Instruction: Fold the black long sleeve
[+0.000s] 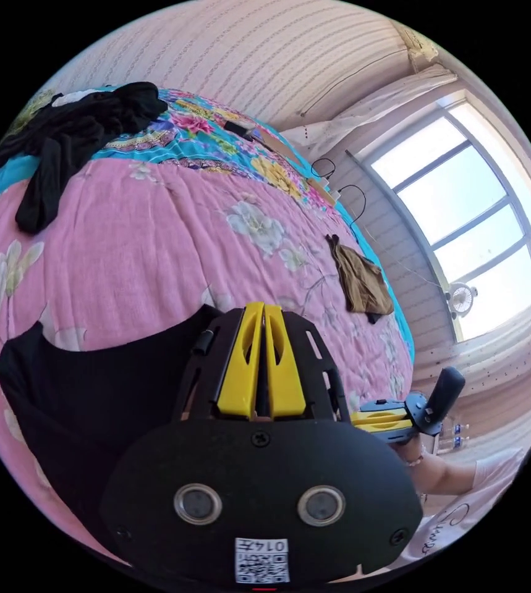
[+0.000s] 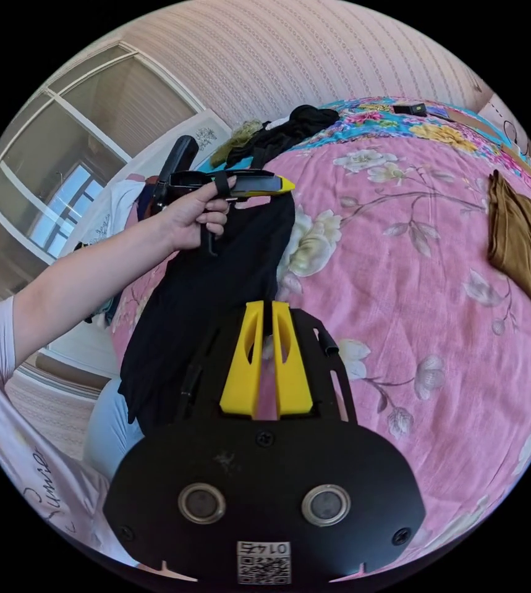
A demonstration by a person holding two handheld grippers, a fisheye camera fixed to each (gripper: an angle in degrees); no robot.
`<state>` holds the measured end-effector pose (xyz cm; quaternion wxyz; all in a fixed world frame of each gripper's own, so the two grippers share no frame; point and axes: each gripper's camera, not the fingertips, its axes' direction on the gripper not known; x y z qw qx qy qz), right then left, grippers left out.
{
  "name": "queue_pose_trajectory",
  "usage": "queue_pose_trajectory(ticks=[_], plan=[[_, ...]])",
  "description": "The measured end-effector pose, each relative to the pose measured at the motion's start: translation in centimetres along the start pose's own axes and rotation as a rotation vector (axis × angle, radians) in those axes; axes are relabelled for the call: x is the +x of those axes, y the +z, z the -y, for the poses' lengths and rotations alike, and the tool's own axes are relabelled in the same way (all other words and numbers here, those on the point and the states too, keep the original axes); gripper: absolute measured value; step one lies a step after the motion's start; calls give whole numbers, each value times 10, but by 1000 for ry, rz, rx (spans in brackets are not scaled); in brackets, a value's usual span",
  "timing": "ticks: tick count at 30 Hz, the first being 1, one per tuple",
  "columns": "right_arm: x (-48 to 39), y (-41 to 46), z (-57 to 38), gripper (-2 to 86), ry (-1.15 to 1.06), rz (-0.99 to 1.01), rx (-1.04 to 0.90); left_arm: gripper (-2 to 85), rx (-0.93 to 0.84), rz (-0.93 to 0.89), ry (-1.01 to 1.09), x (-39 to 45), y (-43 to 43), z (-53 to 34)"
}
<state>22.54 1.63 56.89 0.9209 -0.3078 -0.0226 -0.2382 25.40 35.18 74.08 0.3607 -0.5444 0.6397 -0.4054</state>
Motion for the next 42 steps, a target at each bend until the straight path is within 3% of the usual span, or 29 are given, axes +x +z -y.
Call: queue_pose_trajectory(ticks=[2,5,9,13,17,21,26,28,31,37,42], plan=[[7,7,1,20,18,-7,-31,-10,-86,74,-2,-2,14,2],[13,3,5,28,43,21,-25,-9,-54,56,-24,-4,2,1],[14,-24,15,41,14,-24,3,-7,117,17,19,-4,-72,-5],[11,-45,47,63,-43,-88,105,18,138,146,13,-29,-152,-34],[3,-26,98,90,-95,-73,69,49,126,283,-58,-65,-197,-66],[5,13,145,106,-85,-222,6,69,149,229,-201,-106,-221,-90],[19,42,161,40,-6,-80,-166,86,183,129,-238,-120,-221,-88],[17,28,156,26,-17,-164,-107,48,132,113,-219,-119,-213,-80],[31,-4,149,16,53,-99,-6,0,37,170,-228,-122,-213,-76],[67,-48,137,8,231,69,129,-9,109,224,-134,-88,-258,-80],[62,-75,142,7,235,71,189,-10,281,49,-199,-76,-322,-88]])
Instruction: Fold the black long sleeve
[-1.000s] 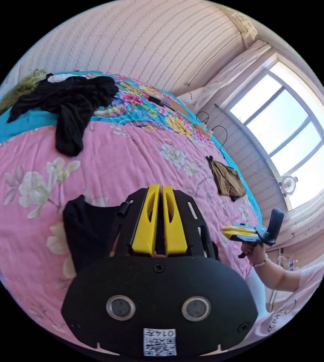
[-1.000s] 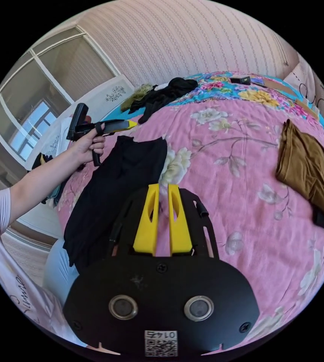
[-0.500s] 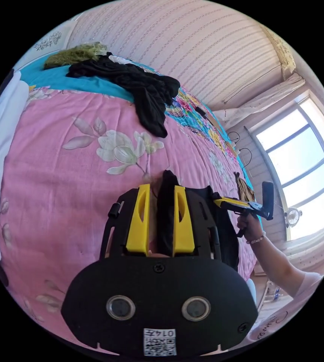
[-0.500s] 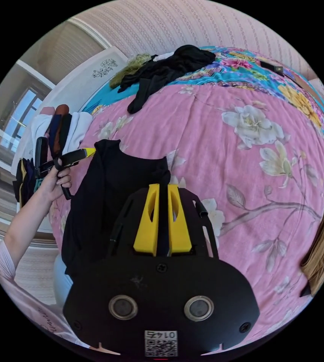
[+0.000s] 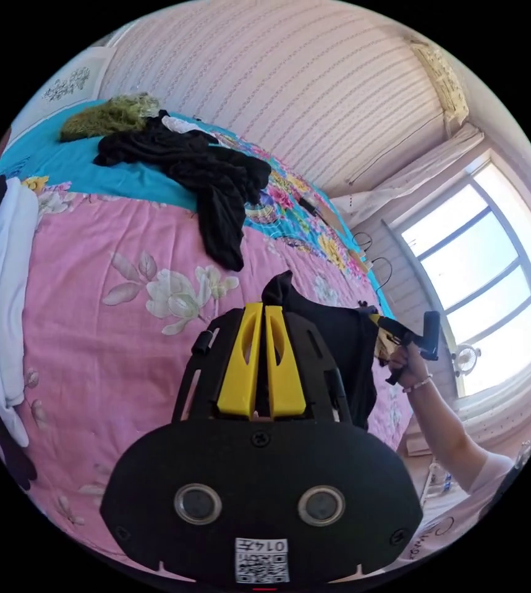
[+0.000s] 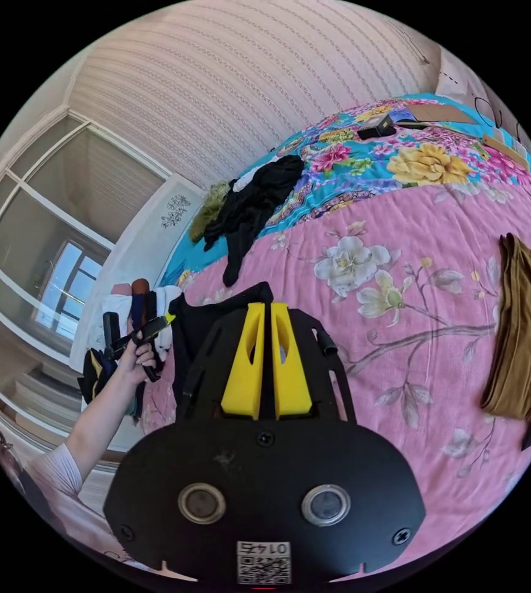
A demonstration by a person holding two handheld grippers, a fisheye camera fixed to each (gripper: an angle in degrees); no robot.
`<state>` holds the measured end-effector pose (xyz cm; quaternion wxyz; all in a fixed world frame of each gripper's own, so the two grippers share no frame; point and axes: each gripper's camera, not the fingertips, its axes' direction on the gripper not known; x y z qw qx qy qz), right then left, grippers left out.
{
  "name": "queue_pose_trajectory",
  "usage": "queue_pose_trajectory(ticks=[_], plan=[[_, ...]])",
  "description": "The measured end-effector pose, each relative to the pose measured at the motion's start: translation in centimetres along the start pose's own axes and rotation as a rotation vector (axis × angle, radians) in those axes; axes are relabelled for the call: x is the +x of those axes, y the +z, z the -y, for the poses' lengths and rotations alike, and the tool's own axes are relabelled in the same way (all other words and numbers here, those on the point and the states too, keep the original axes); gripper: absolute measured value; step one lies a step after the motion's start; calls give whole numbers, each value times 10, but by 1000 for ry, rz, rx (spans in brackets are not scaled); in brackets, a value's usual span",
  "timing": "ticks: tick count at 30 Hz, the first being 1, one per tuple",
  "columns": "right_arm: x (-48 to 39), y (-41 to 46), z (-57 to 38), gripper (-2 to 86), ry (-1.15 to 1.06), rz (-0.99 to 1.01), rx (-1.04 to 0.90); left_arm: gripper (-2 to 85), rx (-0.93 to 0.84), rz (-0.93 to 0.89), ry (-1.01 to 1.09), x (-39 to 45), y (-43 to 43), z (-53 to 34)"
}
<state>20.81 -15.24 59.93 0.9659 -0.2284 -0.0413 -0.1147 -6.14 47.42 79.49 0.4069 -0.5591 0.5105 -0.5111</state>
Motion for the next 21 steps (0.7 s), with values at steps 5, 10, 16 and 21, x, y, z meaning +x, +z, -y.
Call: queue_pose_trajectory(ticks=[5,10,16,21], plan=[[-38,-48,-32,8,-144,97,16,-10,35,-72,105,35,-78,-44],[-73,-88,-157,9,-314,101,-89,-10,-89,-122,167,59,-151,-183],[-70,-64,-322,9,-220,20,-303,-10,-186,-67,-28,44,-170,-368],[-90,-59,-378,11,-242,-56,-389,-10,-227,16,-49,45,-168,-432]])
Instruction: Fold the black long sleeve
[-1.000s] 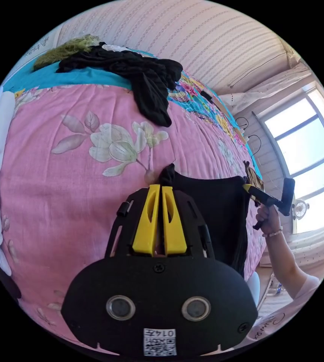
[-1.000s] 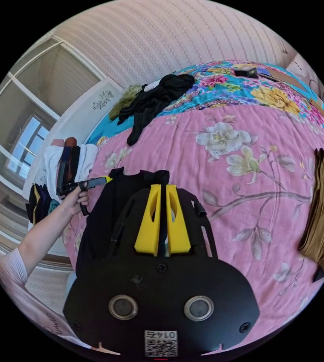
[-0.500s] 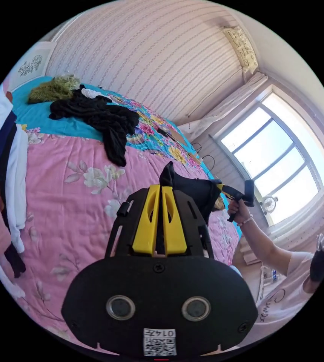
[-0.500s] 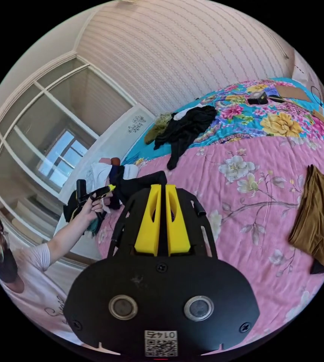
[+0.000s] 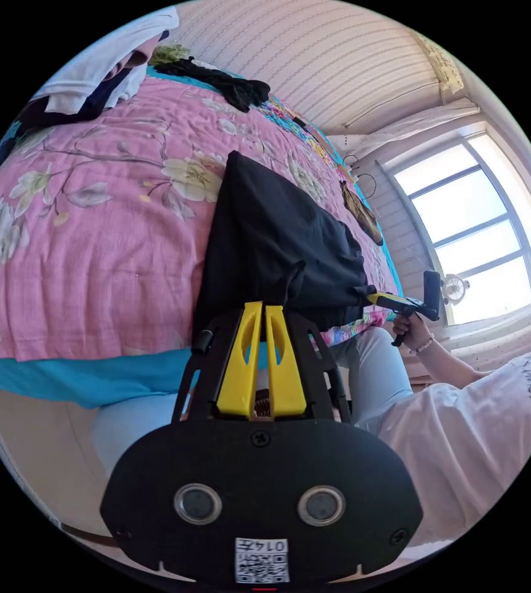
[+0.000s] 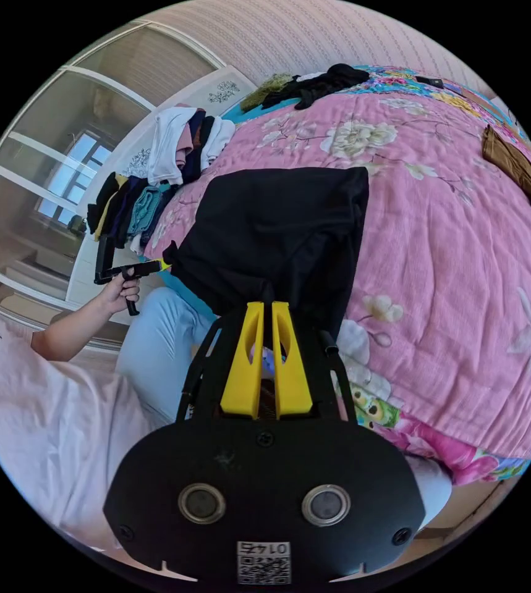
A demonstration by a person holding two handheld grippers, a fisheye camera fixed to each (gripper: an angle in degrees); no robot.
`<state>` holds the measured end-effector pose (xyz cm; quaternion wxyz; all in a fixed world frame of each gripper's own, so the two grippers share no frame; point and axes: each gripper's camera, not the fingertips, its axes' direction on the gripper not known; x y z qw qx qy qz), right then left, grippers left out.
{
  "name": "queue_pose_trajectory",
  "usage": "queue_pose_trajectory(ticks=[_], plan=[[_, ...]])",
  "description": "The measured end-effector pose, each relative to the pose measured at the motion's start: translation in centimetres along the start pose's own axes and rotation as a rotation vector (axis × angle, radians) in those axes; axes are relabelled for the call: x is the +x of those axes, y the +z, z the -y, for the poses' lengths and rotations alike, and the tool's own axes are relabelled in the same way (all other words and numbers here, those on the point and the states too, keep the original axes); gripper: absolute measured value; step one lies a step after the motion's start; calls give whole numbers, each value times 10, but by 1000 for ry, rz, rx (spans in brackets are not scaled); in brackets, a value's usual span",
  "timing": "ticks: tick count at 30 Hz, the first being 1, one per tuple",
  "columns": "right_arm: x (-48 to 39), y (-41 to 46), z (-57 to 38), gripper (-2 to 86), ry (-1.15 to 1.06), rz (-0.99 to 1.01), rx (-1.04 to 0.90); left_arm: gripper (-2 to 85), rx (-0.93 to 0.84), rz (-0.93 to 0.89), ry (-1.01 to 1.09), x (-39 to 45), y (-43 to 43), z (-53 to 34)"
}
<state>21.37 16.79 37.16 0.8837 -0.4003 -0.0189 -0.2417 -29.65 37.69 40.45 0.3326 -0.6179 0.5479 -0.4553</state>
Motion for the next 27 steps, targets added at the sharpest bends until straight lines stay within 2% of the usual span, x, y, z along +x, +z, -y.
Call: queue_pose_trajectory(ticks=[5,11,16,19,22,25,27], plan=[[-22,2,-11,15,-7,-26,-11,-10,17,-11,27,2,-2,-20],[-53,11,-21,18,-86,-147,-160,-10,-46,80,-20,8,-19,-42],[-92,14,-15,22,-161,-233,-120,-7,-73,236,134,65,-4,-58],[-112,34,-3,37,-188,-314,-143,7,-71,364,143,81,25,-56],[-111,46,2,71,-59,-436,-113,62,-83,376,47,72,44,-49],[-98,49,2,77,109,-282,-67,78,-70,224,-38,57,53,-48],[-93,60,1,60,165,-220,-94,46,-118,208,-42,50,69,-51]])
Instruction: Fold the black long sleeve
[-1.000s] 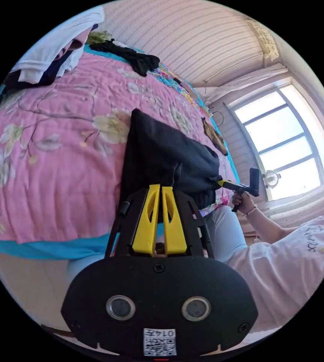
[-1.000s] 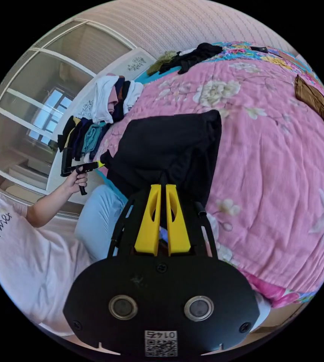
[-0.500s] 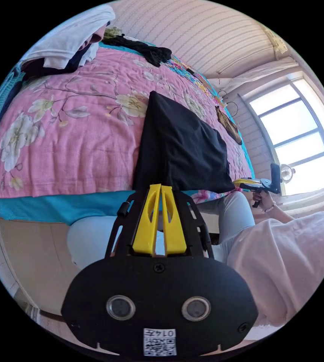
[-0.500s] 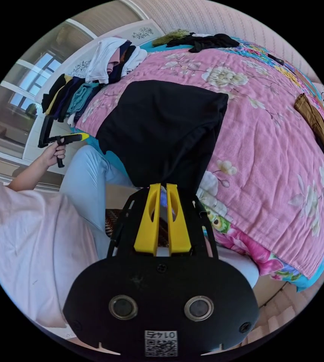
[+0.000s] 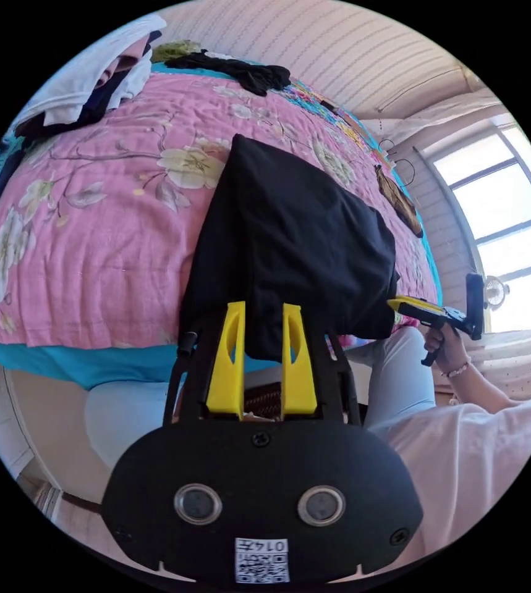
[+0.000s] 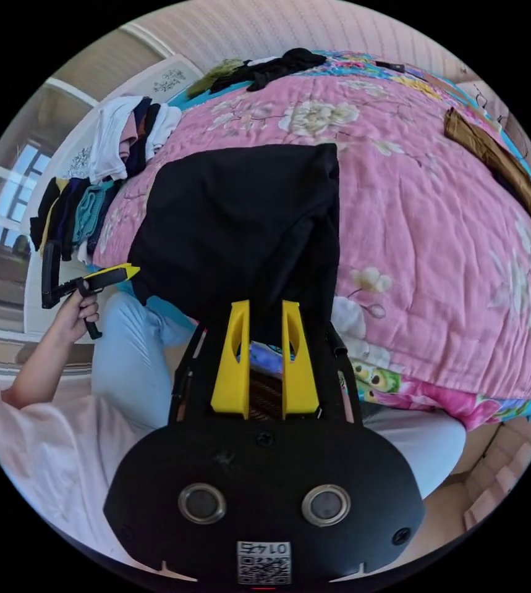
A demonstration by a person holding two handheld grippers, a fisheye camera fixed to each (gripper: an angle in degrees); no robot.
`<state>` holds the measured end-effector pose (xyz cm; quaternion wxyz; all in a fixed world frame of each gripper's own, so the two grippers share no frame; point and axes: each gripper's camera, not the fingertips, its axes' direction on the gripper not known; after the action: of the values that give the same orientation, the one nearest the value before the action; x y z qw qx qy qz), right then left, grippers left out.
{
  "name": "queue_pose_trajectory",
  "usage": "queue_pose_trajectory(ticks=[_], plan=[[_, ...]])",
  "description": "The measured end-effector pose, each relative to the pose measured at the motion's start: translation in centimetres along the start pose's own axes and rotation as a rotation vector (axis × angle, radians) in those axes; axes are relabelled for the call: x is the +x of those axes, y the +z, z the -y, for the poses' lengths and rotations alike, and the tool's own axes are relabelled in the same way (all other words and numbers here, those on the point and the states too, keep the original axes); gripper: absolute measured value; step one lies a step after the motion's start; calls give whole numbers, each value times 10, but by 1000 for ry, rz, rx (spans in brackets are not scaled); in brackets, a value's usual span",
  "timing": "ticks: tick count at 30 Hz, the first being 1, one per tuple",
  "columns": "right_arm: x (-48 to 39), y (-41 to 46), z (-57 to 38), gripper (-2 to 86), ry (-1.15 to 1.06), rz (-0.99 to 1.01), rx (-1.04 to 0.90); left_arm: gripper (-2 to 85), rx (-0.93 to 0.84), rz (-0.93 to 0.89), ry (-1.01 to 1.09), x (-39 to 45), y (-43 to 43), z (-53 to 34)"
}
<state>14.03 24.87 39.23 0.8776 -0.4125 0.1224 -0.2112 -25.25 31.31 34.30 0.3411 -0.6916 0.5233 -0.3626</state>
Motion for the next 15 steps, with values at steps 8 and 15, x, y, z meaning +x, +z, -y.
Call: queue_pose_trajectory(ticks=[8,15], plan=[[-17,-7,-3,10,3,131,1,-8,80,54,32,3,-18,-22],[-56,18,20,18,28,31,-83,-10,22,230,-36,2,15,-46]])
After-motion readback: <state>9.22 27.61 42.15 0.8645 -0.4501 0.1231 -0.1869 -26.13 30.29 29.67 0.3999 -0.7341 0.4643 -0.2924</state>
